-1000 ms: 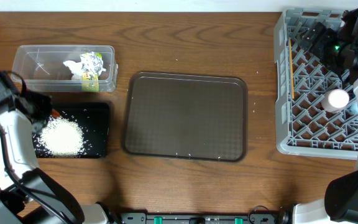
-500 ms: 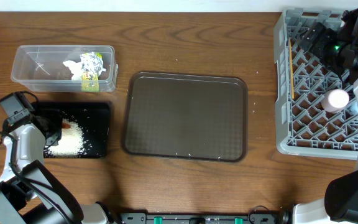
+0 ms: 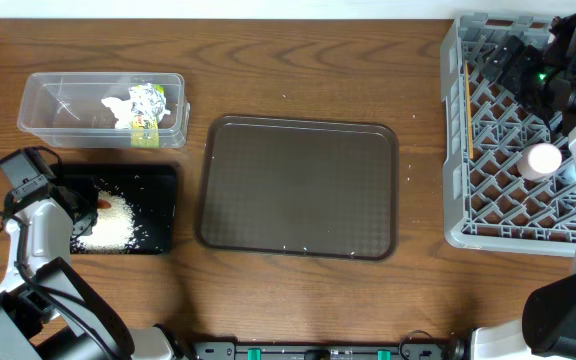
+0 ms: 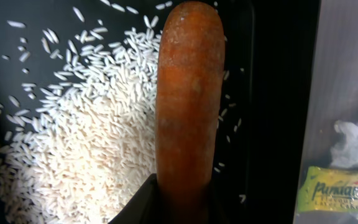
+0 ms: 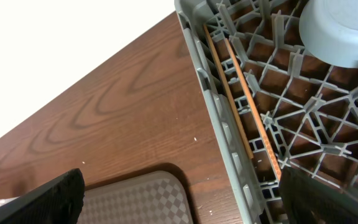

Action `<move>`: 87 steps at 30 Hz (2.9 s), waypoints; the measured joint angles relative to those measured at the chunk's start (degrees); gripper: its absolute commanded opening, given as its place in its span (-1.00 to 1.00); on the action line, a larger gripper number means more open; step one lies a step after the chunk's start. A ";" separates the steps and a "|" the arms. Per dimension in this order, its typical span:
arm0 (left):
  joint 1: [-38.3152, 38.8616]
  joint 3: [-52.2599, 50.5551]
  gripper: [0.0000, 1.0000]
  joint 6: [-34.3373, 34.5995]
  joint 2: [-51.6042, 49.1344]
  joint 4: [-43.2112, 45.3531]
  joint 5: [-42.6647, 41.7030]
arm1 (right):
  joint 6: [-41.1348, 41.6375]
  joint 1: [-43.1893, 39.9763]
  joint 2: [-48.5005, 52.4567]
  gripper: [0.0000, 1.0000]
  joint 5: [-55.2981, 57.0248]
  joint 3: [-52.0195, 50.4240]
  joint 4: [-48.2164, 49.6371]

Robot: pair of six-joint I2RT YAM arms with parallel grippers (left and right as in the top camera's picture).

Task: Sort waste into correct bins and load items into the dishwasher rack
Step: 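Lower the carrot onto the rice and open the left gripper, then withdraw the left gripper from the rice tray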

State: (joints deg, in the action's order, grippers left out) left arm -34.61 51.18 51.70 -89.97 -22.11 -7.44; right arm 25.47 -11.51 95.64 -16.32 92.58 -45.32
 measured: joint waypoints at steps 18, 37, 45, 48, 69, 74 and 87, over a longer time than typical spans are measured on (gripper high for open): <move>0.00 0.00 -0.40 0.42 0.00 -1.90 6.03 | 0.00 0.00 0.00 0.99 -0.02 0.00 0.00; 0.00 -0.07 -0.19 -1.73 2.12 -2.03 -0.92 | 0.00 0.00 0.00 0.99 -0.02 0.00 0.00; 0.00 -0.11 0.95 -8.72 12.79 -2.03 -16.72 | 0.00 0.00 0.00 0.98 0.00 0.00 0.00; 0.00 -0.11 0.98 -13.00 15.76 -2.95 -23.06 | 0.00 0.00 0.00 0.99 -0.02 0.00 0.02; 0.00 -0.15 1.00 -31.34 42.91 -34.03 -33.79 | 0.00 0.00 0.00 0.98 -0.02 0.00 -0.07; 0.00 -0.15 1.00 -30.95 42.71 -34.10 -33.79 | 0.00 0.00 0.00 0.99 -0.02 0.00 -0.07; 0.00 -0.15 0.99 -31.04 42.73 -34.51 -30.97 | 0.00 0.00 0.00 0.98 -0.02 0.00 -0.09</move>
State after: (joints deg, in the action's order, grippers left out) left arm -34.61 51.03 20.67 -47.24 -56.62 -38.41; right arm 25.47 -11.51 95.64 -16.34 92.58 -45.41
